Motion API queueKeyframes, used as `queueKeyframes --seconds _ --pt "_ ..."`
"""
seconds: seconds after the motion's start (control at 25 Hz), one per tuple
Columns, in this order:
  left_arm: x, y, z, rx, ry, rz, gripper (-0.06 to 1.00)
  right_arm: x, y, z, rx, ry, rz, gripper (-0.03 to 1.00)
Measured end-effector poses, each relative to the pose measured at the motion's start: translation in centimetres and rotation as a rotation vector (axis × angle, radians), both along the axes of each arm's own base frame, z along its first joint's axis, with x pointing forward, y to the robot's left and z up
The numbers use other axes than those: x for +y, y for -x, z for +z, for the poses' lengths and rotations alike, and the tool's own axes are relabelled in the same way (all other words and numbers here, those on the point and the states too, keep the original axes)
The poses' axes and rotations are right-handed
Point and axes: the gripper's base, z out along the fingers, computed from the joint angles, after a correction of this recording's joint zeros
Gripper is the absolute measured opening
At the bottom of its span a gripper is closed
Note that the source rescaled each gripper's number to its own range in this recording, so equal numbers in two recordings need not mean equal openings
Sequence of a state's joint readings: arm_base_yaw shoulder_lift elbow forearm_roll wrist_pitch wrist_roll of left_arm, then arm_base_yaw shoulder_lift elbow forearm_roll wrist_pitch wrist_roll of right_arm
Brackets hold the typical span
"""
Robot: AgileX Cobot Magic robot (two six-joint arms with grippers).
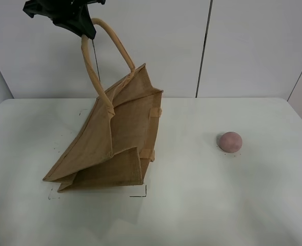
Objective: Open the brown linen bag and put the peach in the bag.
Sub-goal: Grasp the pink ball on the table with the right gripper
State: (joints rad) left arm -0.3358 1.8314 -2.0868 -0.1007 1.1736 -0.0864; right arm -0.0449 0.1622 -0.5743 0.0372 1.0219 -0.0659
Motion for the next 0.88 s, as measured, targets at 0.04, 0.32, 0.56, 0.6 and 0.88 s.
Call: queueKeyframes --seconds 0.04,0.32,0.56,0.6,0.88 --pt "0.0 0.0 0.0 0.000 0.000 0.000 0.00 0.0 -0.9 0.6 0.039 -0.001 0.004 1.00" --pt "0.0 0.0 0.0 -0.002 -0.003 -0.006 0.00 0.0 -10.9 3.6 0.340 -0.037 0.045 1.00" --pt "0.0 0.0 0.0 -0.002 -0.004 -0.008 0.00 -0.4 -22.4 0.5 0.628 -0.052 0.081 1.00" --pt "0.0 0.0 0.0 -0.002 -0.004 -0.008 0.00 -0.4 -24.1 -0.5 0.660 -0.048 0.088 1.00" --pt "0.0 0.0 0.0 -0.003 -0.004 -0.008 0.00 2.8 -33.8 -6.7 0.753 -0.009 0.184 1.00"
